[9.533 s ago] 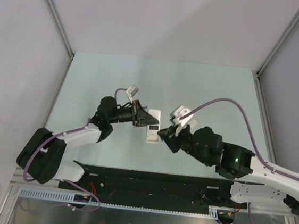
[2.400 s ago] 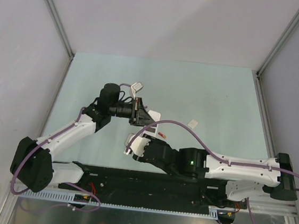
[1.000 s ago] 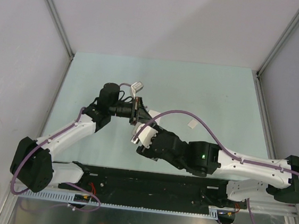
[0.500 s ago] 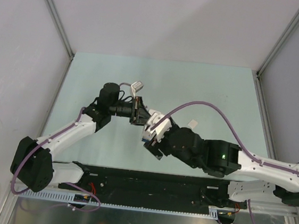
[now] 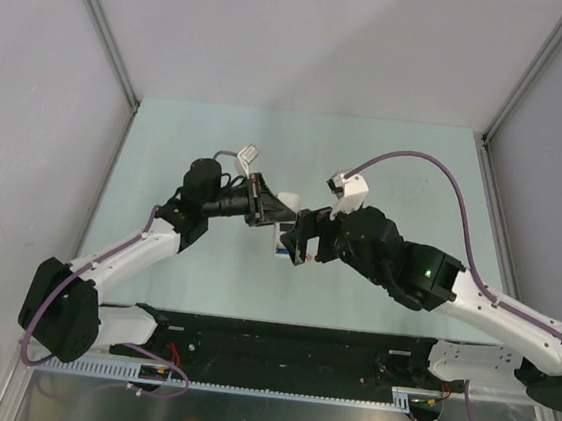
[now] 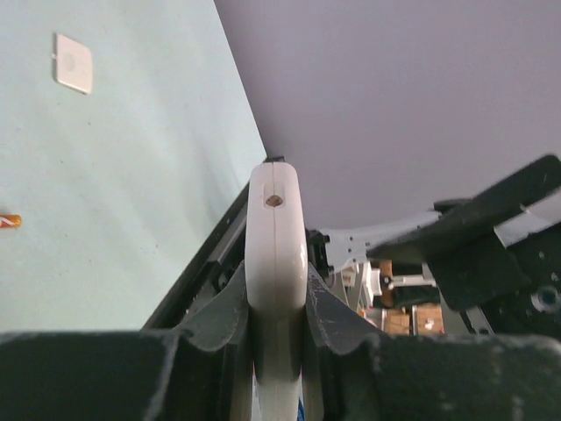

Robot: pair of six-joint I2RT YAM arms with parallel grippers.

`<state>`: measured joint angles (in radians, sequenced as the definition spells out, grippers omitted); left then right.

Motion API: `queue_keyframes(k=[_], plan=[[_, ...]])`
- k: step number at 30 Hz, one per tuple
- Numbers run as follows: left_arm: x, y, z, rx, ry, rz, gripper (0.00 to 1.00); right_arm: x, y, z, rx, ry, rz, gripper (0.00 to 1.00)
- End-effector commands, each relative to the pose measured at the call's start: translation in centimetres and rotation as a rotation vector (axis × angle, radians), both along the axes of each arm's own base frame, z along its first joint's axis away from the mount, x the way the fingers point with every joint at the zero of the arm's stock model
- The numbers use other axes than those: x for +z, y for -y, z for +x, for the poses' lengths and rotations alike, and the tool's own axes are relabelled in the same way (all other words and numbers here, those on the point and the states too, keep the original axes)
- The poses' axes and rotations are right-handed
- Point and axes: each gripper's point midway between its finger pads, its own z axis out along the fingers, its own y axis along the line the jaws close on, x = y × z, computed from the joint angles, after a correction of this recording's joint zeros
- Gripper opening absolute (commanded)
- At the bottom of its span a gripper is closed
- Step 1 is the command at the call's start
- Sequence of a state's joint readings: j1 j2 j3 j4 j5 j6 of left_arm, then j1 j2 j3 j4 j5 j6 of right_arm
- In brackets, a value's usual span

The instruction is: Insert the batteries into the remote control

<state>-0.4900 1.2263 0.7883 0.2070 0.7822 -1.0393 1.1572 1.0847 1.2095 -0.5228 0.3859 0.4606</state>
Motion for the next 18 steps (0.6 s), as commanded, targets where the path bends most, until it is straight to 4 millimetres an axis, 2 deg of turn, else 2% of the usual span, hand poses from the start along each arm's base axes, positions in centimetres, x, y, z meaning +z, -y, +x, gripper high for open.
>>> queue_keyframes(k=[1, 9, 18], plan=[[1.6, -0.3, 1.4, 0.088, 0.054, -0.053, 0.00, 0.6, -2.1, -0.7, 0.034, -0.107, 0.133, 1.00], [2.3, -0.2, 1.9, 0.106, 0.047, -0.091, 0.00, -3.0, -2.2, -0.8, 0.050, -0.187, 0.031, 1.00], [3.4, -0.2, 1.4, 0.095, 0.060, -0.127, 0.00, -3.7, -1.8, -0.5, 0.050, -0.195, 0.033, 1.00]])
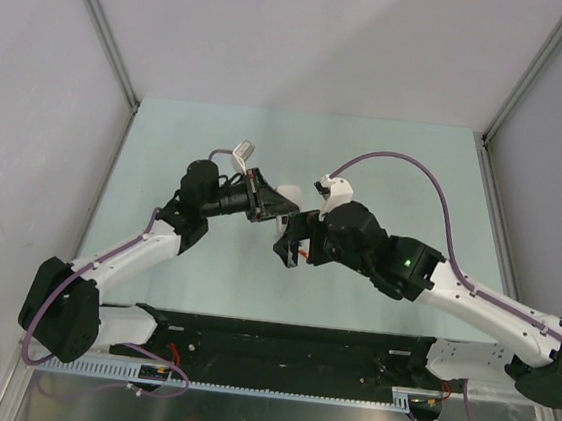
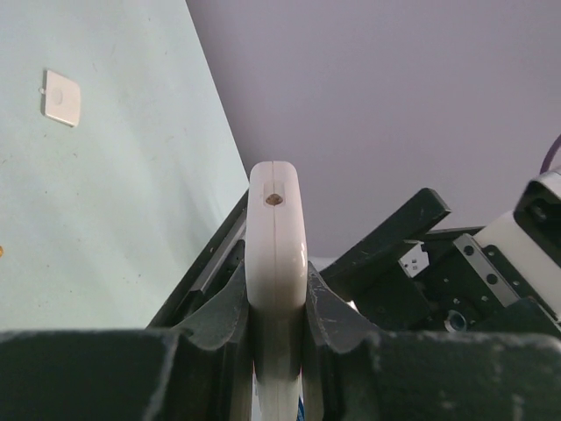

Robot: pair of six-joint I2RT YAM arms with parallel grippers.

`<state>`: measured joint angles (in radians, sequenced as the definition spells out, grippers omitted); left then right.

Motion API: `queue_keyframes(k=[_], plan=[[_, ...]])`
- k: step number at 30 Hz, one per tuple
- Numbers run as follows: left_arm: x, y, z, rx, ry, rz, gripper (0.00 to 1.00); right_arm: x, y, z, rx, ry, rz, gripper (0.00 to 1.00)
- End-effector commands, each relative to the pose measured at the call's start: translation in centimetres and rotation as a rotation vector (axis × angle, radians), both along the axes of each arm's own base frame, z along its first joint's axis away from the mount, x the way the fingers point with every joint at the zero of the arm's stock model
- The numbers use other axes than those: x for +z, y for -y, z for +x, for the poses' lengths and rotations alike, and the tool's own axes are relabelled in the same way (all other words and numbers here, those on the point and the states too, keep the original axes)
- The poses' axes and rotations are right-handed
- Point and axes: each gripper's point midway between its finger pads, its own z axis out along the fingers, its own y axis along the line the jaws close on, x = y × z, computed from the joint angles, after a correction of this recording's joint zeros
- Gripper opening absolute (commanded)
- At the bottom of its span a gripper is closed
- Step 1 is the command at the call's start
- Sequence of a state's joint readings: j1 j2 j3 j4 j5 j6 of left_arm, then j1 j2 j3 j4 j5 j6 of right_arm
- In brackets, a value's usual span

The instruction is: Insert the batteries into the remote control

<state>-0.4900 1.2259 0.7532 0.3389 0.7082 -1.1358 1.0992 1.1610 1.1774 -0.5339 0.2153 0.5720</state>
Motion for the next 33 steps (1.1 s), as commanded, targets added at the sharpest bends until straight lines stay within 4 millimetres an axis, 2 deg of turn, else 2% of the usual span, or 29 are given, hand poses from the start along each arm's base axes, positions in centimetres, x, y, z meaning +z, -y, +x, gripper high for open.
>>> queue_keyframes(k=[1, 9, 17, 33], plan=[[2.5, -0.3, -0.1, 0.013, 0.062, -0.062, 0.00, 0.4, 0.1, 0.1, 0.000, -0.009, 0.038, 1.00], [3.1, -0.5, -0.6, 0.007, 0.074, -0.089, 0.00, 0.9, 0.1, 0.1, 0.009, -0.018, 0.098, 0.98], [3.0, -0.6, -0.8, 0.009, 0.071, -0.094, 0.00, 2.3, -0.5, 0.0, 0.026, -0.002, 0.166, 0.97], [3.8, -0.8, -1.0, 0.015, 0.088, -0.112, 0.00, 1.4, -0.7, 0.5, 0.023, -0.031, 0.151, 0.88]])
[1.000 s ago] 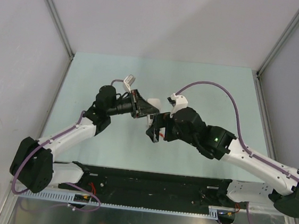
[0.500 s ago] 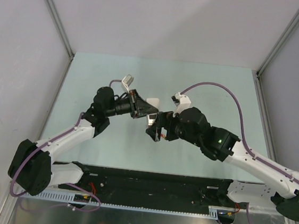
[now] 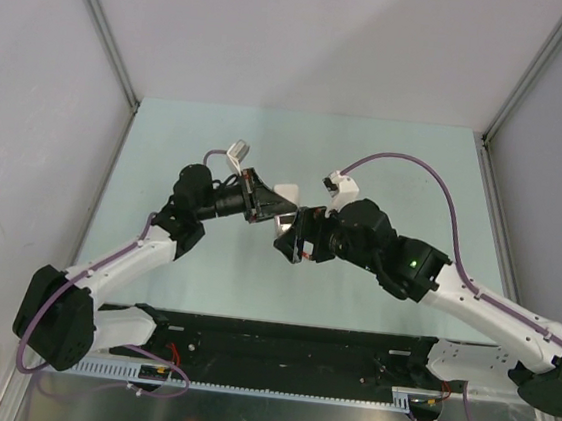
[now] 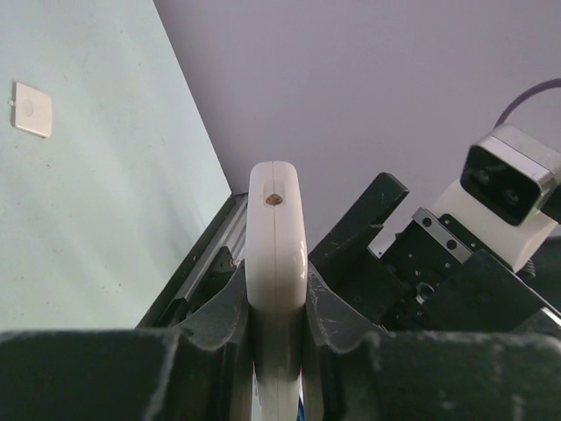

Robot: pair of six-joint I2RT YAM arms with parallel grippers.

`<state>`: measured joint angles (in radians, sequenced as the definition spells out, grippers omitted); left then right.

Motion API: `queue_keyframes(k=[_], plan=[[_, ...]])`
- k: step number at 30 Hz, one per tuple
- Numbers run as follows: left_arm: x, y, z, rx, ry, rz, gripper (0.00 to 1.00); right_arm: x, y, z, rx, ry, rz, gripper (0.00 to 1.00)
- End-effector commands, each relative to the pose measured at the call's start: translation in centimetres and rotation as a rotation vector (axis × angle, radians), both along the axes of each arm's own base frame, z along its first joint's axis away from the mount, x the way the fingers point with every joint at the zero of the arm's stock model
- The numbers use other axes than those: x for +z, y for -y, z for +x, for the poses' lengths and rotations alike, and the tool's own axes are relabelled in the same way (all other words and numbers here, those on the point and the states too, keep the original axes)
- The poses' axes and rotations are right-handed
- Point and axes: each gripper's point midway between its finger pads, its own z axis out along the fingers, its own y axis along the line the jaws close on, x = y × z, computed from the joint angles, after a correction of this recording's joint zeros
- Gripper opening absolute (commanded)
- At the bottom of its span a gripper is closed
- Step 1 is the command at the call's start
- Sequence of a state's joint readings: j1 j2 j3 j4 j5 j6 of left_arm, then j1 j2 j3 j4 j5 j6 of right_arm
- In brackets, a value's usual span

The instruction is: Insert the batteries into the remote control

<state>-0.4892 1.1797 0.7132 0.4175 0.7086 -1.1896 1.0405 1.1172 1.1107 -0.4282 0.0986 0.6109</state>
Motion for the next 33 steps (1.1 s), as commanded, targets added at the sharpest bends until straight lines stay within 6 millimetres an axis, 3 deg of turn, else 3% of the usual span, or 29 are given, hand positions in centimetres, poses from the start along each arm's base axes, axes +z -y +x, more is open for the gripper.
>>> queue_keyframes(k=[1, 33], plan=[[2.4, -0.4, -0.3, 0.011, 0.067, -0.053, 0.00, 0.5, -0.4, 0.3, -0.001, -0.001, 0.029, 0.87], [3.7, -0.7, -0.5, 0.018, 0.091, -0.081, 0.00, -0.6, -0.1, 0.8, 0.002, -0.037, 0.019, 0.64]])
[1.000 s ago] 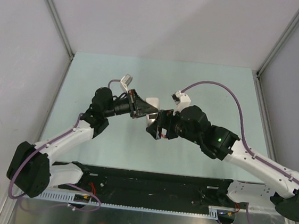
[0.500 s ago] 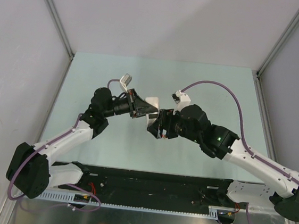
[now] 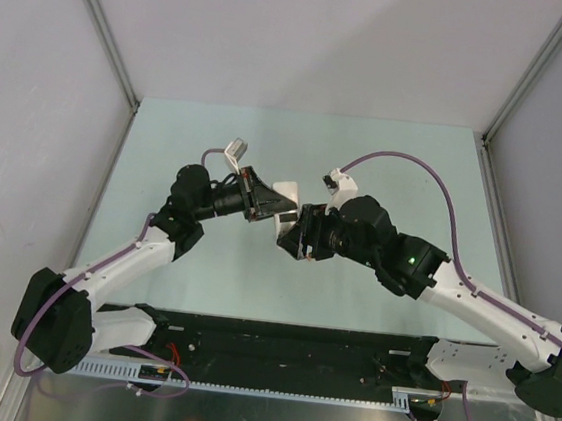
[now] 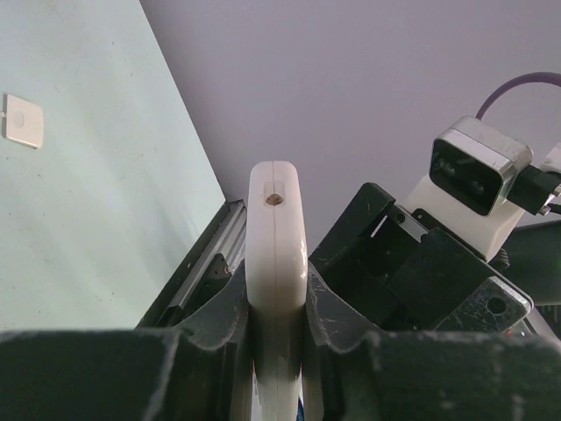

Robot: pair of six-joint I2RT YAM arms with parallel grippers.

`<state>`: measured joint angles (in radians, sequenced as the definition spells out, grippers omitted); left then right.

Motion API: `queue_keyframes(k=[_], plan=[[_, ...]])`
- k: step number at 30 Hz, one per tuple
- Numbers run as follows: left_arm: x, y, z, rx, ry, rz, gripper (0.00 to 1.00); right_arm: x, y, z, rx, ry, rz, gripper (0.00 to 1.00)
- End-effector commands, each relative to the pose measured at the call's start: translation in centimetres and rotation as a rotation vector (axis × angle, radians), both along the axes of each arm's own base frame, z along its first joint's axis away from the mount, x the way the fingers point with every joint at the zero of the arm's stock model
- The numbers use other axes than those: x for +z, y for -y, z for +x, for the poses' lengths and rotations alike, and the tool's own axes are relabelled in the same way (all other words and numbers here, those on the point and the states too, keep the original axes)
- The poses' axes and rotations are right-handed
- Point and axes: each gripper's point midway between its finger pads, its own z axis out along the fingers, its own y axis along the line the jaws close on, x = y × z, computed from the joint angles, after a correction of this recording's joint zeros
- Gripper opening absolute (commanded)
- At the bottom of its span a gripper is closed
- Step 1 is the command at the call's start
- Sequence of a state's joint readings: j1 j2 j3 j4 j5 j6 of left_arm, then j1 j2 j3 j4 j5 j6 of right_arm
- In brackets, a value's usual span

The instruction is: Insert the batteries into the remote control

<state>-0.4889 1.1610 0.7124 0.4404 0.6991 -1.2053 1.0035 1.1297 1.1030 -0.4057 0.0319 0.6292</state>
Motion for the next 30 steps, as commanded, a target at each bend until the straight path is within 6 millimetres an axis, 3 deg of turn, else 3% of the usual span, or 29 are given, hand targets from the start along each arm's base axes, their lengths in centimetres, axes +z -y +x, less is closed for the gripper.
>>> queue_keyframes(k=[1, 16, 30], plan=[[2.6, -0.5, -0.3, 0.008, 0.070, -0.056, 0.00, -0.5, 0.2, 0.4, -0.013, -0.003, -0.013, 0.63], [3.5, -0.8, -0.4, 0.004, 0.081, -0.071, 0.00, -1.3, 1.1, 0.1, -0.009, -0.012, -0.043, 0.56], [4.2, -1.0, -0.6, 0.005, 0.090, -0.083, 0.00, -1.6, 1.0, -0.2, 0.011, -0.014, -0.045, 0.38]])
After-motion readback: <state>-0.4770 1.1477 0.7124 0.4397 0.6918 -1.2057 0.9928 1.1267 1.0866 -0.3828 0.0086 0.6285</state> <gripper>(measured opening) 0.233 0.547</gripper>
